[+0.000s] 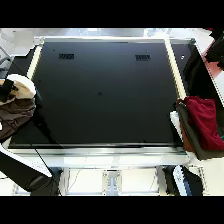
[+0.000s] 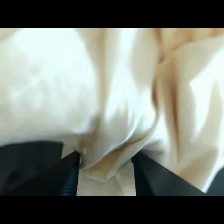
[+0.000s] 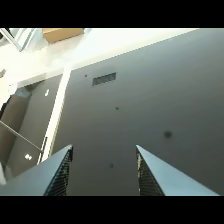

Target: Fold the shirts.

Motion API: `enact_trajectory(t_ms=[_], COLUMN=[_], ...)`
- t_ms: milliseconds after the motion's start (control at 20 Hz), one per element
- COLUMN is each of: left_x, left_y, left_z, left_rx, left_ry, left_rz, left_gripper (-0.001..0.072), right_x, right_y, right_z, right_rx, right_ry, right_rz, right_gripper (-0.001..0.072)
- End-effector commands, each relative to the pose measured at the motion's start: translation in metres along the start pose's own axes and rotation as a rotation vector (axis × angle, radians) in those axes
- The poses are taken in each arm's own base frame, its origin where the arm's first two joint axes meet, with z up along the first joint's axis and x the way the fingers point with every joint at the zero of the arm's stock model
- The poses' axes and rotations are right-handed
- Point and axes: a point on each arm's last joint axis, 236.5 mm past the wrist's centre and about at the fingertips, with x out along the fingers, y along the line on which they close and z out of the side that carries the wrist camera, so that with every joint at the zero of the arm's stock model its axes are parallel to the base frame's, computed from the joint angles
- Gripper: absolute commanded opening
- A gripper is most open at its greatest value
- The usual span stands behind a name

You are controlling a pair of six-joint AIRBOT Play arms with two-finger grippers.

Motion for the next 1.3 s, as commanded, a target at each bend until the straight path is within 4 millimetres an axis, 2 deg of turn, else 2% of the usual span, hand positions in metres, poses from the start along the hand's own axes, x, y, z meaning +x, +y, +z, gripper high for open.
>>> enact_trajectory(t_ms=[0, 50, 150, 250, 350, 450, 500, 600, 650, 700, 800, 900, 1000, 1100, 1150, 1250], left_x=[-0.001, -0.001, -0.001, -0.007, -0.028, -0.063, -0.076, -0.084, -0.089, -0.095, -0.109, -0.124, -0.140, -0.156, -0.168, -0.196], left_y=[-0.042, -0.044, -0.045, -0.058, -0.098, -0.151, -0.167, -0.169, -0.170, -0.178, -0.206, -0.240, -0.276, -0.303, -0.313, -0.319], left_z=[0.017, 0.015, 0.006, -0.005, -0.019, -0.029, -0.029, -0.019, -0.024, -0.039, -0.090, -0.159, -0.240, -0.334, -0.386, -0.482], left_rx=[-0.051, -0.051, -0.046, 0.021, 0.128, 0.198, 0.251, 0.275, 0.210, 0.244, 0.473, 0.636, 0.760, 0.883, 0.950, 1.072], left_ry=[-0.066, -0.060, -0.027, 0.010, 0.035, 0.011, -0.032, -0.114, -0.087, -0.050, 0.020, 0.118, 0.222, 0.335, 0.392, 0.501], left_rz=[-0.191, -0.197, -0.193, -0.228, -0.362, -0.521, -0.540, -0.458, -0.446, -0.463, -0.500, -0.556, -0.621, -0.686, -0.723, -0.787], left_gripper=[0.0192, 0.0008, 0.0009, 0.0008, 0.0008, 0.0007, 0.0007, 0.0007, 0.0007, 0.0006, 0.0006, 0.0007, 0.0007, 0.0007, 0.0007, 0.0007], right_x=[0.000, 0.000, 0.000, 0.000, -0.001, -0.001, -0.001, -0.001, -0.002, -0.002, -0.002, 0.000, 0.005, 0.013, 0.019, 0.031], right_y=[0.001, 0.001, 0.000, -0.001, -0.003, -0.005, -0.008, -0.018, -0.023, -0.026, -0.029, -0.032, -0.039, -0.048, -0.054, -0.068], right_z=[0.000, 0.000, 0.001, 0.006, 0.013, 0.017, 0.016, 0.013, 0.012, 0.012, 0.014, 0.014, 0.013, 0.012, 0.010, 0.002], right_rx=[0.016, 0.016, 0.015, 0.014, 0.011, 0.000, -0.006, -0.019, -0.025, -0.029, -0.032, -0.028, -0.020, -0.010, -0.011, 0.003], right_ry=[-0.001, -0.001, -0.004, -0.025, -0.055, -0.071, -0.066, -0.055, -0.051, -0.050, -0.056, -0.052, -0.039, -0.015, 0.005, 0.061], right_rz=[0.003, 0.003, -0.001, -0.007, -0.011, -0.020, -0.036, -0.078, -0.098, -0.112, -0.124, -0.128, -0.138, -0.140, -0.141, -0.141], right_gripper=[0.0447, 0.0448, 0.0448, 0.0448, 0.0448, 0.0448, 0.0448, 0.0448, 0.0447, 0.0448, 0.0447, 0.0448, 0.0447, 0.0448, 0.0448, 0.0447])
